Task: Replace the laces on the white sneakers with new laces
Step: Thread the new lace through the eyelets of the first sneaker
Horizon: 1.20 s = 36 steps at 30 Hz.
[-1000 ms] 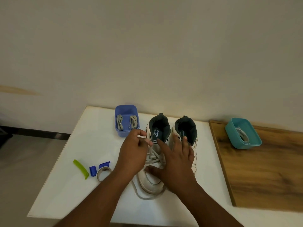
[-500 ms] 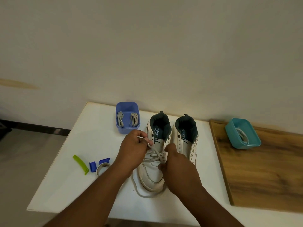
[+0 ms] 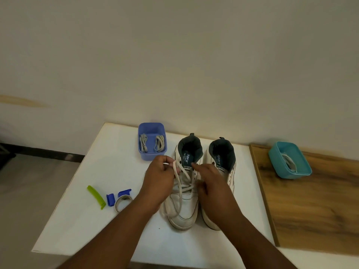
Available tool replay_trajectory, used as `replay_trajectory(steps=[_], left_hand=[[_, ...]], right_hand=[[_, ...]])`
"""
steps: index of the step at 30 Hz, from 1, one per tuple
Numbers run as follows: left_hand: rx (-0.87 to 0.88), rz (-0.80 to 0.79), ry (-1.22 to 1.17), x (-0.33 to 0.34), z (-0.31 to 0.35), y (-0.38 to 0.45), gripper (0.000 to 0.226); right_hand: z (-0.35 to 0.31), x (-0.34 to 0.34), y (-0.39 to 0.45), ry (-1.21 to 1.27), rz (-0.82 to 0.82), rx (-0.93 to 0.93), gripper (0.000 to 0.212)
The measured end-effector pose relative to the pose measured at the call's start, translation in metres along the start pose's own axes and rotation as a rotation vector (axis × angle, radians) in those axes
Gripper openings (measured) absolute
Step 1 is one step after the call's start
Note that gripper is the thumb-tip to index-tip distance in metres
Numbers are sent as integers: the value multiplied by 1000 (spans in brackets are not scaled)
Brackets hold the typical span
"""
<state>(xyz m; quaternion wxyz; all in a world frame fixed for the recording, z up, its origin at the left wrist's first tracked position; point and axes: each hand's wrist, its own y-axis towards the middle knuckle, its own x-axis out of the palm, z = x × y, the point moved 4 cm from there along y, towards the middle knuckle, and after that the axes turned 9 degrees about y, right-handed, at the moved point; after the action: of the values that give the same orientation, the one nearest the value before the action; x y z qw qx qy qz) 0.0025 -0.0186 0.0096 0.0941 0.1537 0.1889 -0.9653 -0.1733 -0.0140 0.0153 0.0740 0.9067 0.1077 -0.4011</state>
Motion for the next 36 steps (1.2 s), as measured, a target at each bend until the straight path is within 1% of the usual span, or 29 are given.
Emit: replay_trajectory(steps=[2, 4, 5, 6, 8, 9, 10, 11, 12, 13, 14, 15, 16, 17, 18, 19, 21, 22, 23, 25, 27, 28, 29, 30, 31, 32, 33, 34, 36], left_hand=[[17, 3, 20, 1, 1, 0, 12], [39, 12, 8, 2, 1, 0, 12], [47, 37, -37, 0, 3, -1, 13], [51, 85, -144, -3, 7, -3, 14], [84, 215, -525, -18, 20, -9, 19], [130, 302, -701, -30, 25, -11, 22], [199, 401, -782, -42, 31, -14, 25], [269, 501, -748, -54, 35, -17, 26], [322, 581, -627, -62, 37, -19, 25], [356, 629, -434, -66, 36, -19, 22], [383, 614, -193, -64, 35, -17, 17], [405, 530, 64, -55, 31, -15, 11], [409, 403, 312, -42, 25, -13, 8], [402, 264, 525, -27, 16, -11, 15], [387, 140, 666, -13, 6, -11, 22], [370, 71, 735, -5, -1, -11, 26], [374, 58, 807, -3, -3, -8, 19], [404, 92, 815, -5, 1, -6, 15], [445, 150, 760, -8, 6, -5, 14], [477, 356, 434, -23, 22, -11, 15], [425, 645, 95, -46, 30, -17, 15], [369, 733, 6, -54, 28, -17, 13], [313, 747, -18, -59, 25, -15, 14], [278, 694, 30, -57, 21, -12, 23], [278, 614, 170, -51, 16, -9, 34], [315, 525, 370, -41, 12, -7, 41], [374, 440, 561, -29, 9, -8, 39], [425, 362, 701, -16, 6, -9, 33], [414, 249, 809, -1, 0, -9, 24]], right_hand=[[-5, 4, 0, -114, -51, -21, 35], [-6, 1, 1, -152, -35, 14, 32], [-5, 0, 1, -162, -21, 23, 32], [-4, 0, 1, -170, -9, 31, 33], [-4, 0, 1, -190, 14, 29, 31], [-4, 0, 1, -196, 27, 35, 29], [-4, -1, 1, -193, 36, 46, 29], [-3, -1, 0, -185, 38, 59, 29], [-2, -2, -1, -177, 43, 65, 29], [-2, -2, -1, -171, 46, 64, 30], [-2, -2, -2, -167, 48, 64, 30], [-2, -1, -2, -160, 52, 66, 31], [-1, -1, -1, -153, 57, 70, 31], [-1, 0, -1, -147, 57, 75, 32], [-1, 1, -1, -142, 54, 79, 33], [-1, 2, -1, -143, 48, 79, 34], [-1, 3, -1, -148, 40, 77, 36], [0, 2, -1, -151, 38, 76, 37], [0, 2, -2, -153, 37, 77, 38], [2, 1, -2, -150, 37, 84, 38], [2, -1, -2, -150, 37, 92, 38], [2, -1, -2, -149, 36, 92, 37], [1, -1, -2, -148, 35, 89, 37], [0, -1, -3, -146, 36, 89, 37], [-1, -1, -3, -144, 35, 90, 37], [-1, 0, -3, -141, 36, 88, 37], [-1, 0, -3, -140, 39, 84, 36], [-1, 1, -3, -141, 41, 82, 36], [-1, 2, -2, -144, 40, 85, 36]])
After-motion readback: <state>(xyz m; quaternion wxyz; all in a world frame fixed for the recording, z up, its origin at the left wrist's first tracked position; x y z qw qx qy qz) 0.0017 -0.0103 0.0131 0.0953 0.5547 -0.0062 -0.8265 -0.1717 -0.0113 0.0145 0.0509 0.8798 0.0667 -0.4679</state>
